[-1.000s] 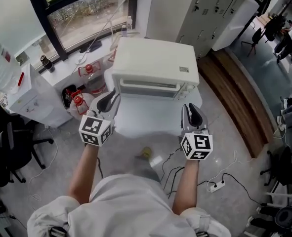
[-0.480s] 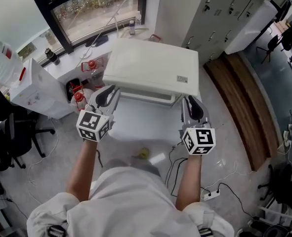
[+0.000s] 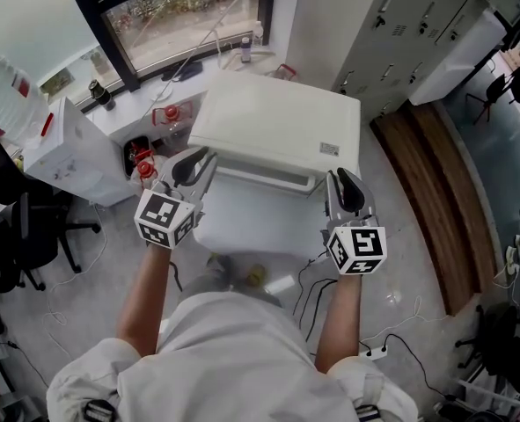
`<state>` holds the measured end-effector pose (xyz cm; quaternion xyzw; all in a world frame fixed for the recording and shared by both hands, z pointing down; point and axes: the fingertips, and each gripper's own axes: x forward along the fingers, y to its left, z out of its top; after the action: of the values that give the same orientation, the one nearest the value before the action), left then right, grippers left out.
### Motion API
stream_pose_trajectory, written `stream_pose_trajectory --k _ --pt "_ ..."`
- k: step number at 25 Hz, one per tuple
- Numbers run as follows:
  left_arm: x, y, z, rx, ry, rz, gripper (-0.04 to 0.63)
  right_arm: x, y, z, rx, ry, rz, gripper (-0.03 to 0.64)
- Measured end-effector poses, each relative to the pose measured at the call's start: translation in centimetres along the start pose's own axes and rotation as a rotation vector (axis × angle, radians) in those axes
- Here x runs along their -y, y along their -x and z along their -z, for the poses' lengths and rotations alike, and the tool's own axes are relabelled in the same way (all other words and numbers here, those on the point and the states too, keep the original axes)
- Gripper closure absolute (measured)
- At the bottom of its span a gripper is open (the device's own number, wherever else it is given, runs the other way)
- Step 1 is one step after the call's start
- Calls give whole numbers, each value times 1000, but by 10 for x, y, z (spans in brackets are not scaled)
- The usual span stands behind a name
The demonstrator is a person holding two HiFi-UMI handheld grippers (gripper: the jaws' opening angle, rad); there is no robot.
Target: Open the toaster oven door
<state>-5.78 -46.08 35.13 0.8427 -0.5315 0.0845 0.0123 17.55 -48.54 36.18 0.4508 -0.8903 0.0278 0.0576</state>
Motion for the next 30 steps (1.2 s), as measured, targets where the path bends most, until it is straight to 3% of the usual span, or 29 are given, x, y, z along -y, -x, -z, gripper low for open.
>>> stream_pose_trajectory --k 10,17,21,30 --pt "-19 -2 -1 20 -5 49 517 -7 -6 -7 -7 40 -11 554" --pt "-26 -7 1 -4 -37 157 517 -23 -16 -10 -37 111 -71 554" --pt "-20 -11 7 -58 -125 260 517 -40 -23 -10 -71 203 -132 554" --pt "9 -18 42 -263 -348 490 515 -68 -30 3 -203 324 -251 554"
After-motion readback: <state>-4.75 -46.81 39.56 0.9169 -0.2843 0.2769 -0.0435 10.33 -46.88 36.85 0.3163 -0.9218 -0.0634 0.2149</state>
